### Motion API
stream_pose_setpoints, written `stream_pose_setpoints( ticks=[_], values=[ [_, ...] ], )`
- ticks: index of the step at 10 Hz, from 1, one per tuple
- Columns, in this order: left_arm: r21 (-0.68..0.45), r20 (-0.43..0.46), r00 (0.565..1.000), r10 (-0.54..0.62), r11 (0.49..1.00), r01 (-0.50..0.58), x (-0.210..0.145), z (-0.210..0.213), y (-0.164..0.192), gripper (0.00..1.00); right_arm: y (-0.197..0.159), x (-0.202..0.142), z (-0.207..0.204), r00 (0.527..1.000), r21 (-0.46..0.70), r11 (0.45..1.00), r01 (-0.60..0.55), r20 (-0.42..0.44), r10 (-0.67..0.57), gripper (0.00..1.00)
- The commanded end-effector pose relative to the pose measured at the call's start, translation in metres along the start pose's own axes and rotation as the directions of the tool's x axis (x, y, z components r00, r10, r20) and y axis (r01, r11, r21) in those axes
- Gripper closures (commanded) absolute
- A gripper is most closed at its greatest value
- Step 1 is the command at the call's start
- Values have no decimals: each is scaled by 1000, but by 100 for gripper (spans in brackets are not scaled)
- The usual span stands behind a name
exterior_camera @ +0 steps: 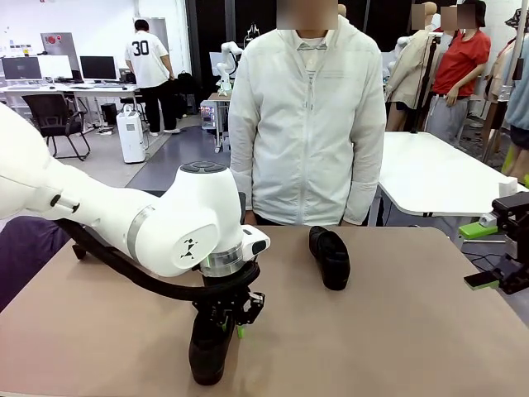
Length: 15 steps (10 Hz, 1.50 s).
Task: Organize the shoes by placing them on the stand.
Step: Place the Shoe from the middle of the table onto the Shoes Stand.
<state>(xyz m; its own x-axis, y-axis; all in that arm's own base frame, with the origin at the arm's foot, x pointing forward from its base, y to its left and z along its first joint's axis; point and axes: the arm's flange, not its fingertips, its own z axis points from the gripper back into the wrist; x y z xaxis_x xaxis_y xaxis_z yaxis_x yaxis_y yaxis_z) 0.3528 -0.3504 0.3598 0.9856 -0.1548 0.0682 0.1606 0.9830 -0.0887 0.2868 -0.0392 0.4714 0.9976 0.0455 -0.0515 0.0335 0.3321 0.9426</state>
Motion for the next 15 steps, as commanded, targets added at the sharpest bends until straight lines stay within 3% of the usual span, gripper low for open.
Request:
stream_pose_setpoints(
  ticks=[1, 4, 5, 7, 9, 10, 12, 14, 15],
  values=[
    [29, 43, 999, 26, 999, -27, -7, 3, 0, 100, 1, 1, 3, 1000, 4, 1000, -26, -6, 26, 0],
    [40, 48, 998, 48, 998, -50, -13, 14, 8, 100, 1, 1, 3, 1000, 4, 1000, -26, -6, 26, 0],
    [-1, 43, 999, 8, 1000, -8, -21, 34, 15, 100, 1, 1, 3, 1000, 4, 1000, -26, -6, 26, 0],
    [-94, 177, 984, -31, 994, 48, -58, 110, 43, 100, 1, 1, 3, 1000, 4, 1000, -26, -6, 26, 0],
    [-28, 255, 966, 44, 999, -39, -105, 158, 88, 100, 1, 1, 3, 1000, 4, 1000, -26, -6, 26, 0],
    [-31, 341, 932, 127, 992, -124, -118, 171, 119, 100, 1, 1, 3, 1000, 4, 1000, -26, -6, 26, 0],
    [-75, 427, 880, 206, 978, -192, -136, 189, 188, 100, 1, 1, 3, 1000, 4, 1000, -26, -6, 26, 0],
    [-154, 412, 857, 310, 951, -270, -145, 185, 257, 100, 1, 1, 3, 1000, 4, 1000, -26, -6, 26, 0],
    [-249, 375, 843, 386, 918, -310, -145, 180, 267, 100, 1, 1, 3, 1000, 4, 1000, -26, -6, 26, 0]
  ],
)
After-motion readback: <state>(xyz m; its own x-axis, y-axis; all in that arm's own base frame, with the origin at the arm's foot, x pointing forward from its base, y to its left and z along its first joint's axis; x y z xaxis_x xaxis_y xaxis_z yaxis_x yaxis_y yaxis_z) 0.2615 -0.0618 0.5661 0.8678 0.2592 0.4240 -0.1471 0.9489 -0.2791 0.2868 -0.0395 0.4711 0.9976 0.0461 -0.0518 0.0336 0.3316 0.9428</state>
